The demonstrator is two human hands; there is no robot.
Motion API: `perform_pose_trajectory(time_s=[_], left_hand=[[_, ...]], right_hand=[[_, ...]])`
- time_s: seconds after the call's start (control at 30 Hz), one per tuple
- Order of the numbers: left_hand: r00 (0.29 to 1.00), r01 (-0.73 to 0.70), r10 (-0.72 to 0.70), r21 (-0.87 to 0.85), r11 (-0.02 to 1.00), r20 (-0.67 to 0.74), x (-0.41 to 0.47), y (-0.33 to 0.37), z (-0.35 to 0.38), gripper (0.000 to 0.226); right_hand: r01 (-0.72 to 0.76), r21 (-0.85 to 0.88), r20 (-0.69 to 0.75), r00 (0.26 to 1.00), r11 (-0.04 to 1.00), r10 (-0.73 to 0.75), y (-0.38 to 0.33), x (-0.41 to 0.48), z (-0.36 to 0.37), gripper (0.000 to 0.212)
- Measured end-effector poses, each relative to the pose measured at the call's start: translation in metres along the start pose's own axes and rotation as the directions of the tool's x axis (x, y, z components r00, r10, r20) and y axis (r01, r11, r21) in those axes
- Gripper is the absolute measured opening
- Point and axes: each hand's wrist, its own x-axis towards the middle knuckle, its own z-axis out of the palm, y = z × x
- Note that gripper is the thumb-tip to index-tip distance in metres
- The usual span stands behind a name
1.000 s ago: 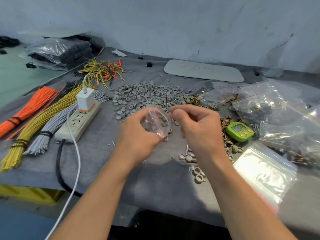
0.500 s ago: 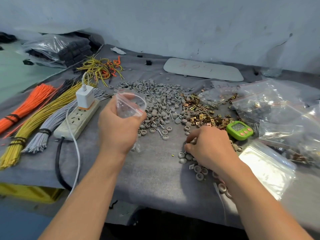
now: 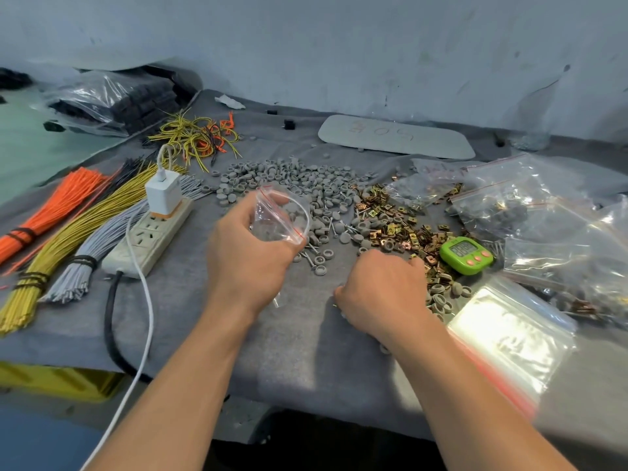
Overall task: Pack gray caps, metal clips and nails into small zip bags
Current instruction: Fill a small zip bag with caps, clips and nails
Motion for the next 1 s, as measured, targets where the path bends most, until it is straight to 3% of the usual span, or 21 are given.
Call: perform_pose_trajectory(time_s=[0.1, 0.17, 0.2, 0.27, 0.3, 0.37, 0.53, 0.63, 0.7, 0.77, 0.83, 1.0], left_hand=[[0.998, -0.052, 0.05, 0.079, 0.996, 0.026, -0.003, -0.001, 0.0, 0.043], [0.992, -0.099, 0.086, 0.155, 0.983, 0.089, -0.005, -0.003, 0.001, 0.042], [0.987, -0.122, 0.101, 0.178, 0.976, 0.122, -0.005, -0.003, 0.002, 0.04], [0.979, -0.141, 0.107, 0.193, 0.971, 0.175, -0.006, -0.005, 0.003, 0.04], [0.975, -0.139, 0.099, 0.2, 0.97, 0.198, -0.006, -0.006, 0.004, 0.043], [0.969, -0.128, 0.08, 0.195, 0.972, 0.236, -0.006, -0.006, 0.006, 0.047], [0.963, -0.107, 0.089, 0.059, 0.992, 0.256, -0.007, -0.007, 0.007, 0.045], [0.98, -0.037, 0.048, -0.059, 0.998, 0.193, -0.002, -0.012, 0.002, 0.045], [0.992, 0.036, -0.014, -0.174, 0.984, 0.127, 0.002, -0.014, -0.004, 0.041], [0.995, 0.1, -0.09, -0.304, 0.947, 0.045, 0.006, -0.017, -0.012, 0.038], [0.988, 0.123, -0.15, -0.403, 0.907, -0.035, 0.01, -0.02, -0.02, 0.037], [0.982, 0.102, -0.154, -0.372, 0.922, -0.112, 0.012, -0.023, -0.028, 0.035]], right_hand=[[-0.038, 0.065, -0.011, 0.999, 0.997, 0.039, -0.004, 0.0, -0.002, 0.027], [-0.032, 0.272, -0.077, 0.996, 0.962, 0.055, -0.003, 0.003, -0.005, 0.028], [-0.003, 0.47, -0.107, 0.992, 0.883, 0.06, -0.002, 0.004, -0.008, 0.027], [0.104, 0.815, -0.18, 0.98, 0.57, 0.079, -0.003, 0.006, -0.015, 0.019], [0.156, 0.88, -0.212, 0.974, 0.448, 0.078, -0.003, 0.005, -0.019, 0.015], [0.203, 0.895, -0.228, 0.973, 0.397, 0.018, -0.008, 0.002, -0.022, 0.012], [0.207, 0.836, -0.198, 0.978, 0.509, -0.072, -0.023, 0.0, -0.016, 0.013], [0.211, 0.874, -0.25, 0.968, 0.438, 0.032, -0.023, 0.003, -0.018, 0.015], [0.163, 0.879, -0.24, 0.963, 0.448, 0.121, -0.02, 0.007, -0.017, 0.021], [0.088, 0.8, -0.211, 0.967, 0.593, 0.141, -0.02, 0.012, -0.012, 0.026], [0.03, 0.659, -0.15, 0.984, 0.751, 0.093, -0.024, 0.014, -0.006, 0.018], [0.084, 0.254, -0.067, 0.995, 0.964, -0.069, -0.04, 0.022, 0.011, 0.021]])
